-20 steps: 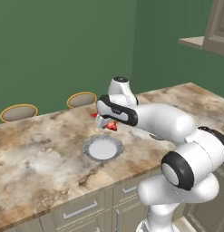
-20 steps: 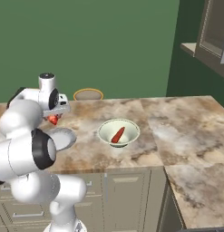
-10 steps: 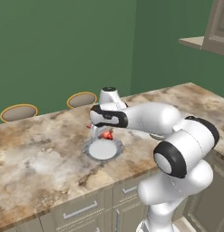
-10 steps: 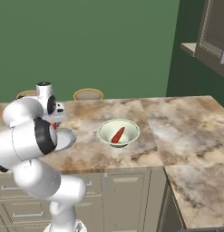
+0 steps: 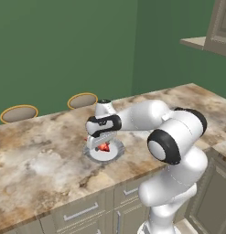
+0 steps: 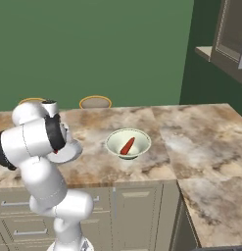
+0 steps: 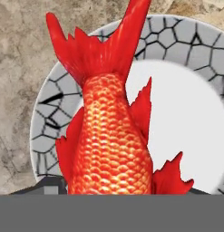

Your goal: Place the fish on the plate and place the carrot on the same plate.

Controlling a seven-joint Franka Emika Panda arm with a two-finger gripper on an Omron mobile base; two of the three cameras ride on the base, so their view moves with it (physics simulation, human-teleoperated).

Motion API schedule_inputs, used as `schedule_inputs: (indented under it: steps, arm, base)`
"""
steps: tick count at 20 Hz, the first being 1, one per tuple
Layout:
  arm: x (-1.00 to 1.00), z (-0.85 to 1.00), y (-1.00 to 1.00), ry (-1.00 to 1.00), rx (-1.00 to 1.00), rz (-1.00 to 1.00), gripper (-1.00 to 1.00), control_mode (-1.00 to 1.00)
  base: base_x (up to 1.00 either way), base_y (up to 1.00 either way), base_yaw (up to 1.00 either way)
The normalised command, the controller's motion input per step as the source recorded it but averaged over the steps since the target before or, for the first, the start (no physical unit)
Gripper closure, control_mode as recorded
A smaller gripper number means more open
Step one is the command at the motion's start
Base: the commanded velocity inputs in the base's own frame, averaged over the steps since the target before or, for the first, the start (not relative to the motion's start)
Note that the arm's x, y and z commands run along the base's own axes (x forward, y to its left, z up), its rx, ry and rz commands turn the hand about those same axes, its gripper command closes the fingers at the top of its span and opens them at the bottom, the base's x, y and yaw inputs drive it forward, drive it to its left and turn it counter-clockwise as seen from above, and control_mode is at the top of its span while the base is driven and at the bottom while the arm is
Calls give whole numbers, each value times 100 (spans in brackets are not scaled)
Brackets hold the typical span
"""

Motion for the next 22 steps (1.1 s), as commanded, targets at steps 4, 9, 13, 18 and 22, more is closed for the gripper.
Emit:
schedule_inputs:
  steps: [4, 9, 13, 18, 22]
  arm:
    - [2, -34, 0, 1, 0, 0, 100, -100]
    - [10, -10, 0, 0, 0, 0, 100, -100]
    - [9, -13, 0, 0, 0, 0, 100, -100]
    - [5, -16, 0, 0, 0, 0, -100, -100]
    - [0, 0, 0, 0, 0, 0, -100, -100]
  base:
    - [0, 0, 0]
    - [0, 0, 0]
    - [0, 0, 0]
    - [0, 0, 0]
    - [0, 0, 0]
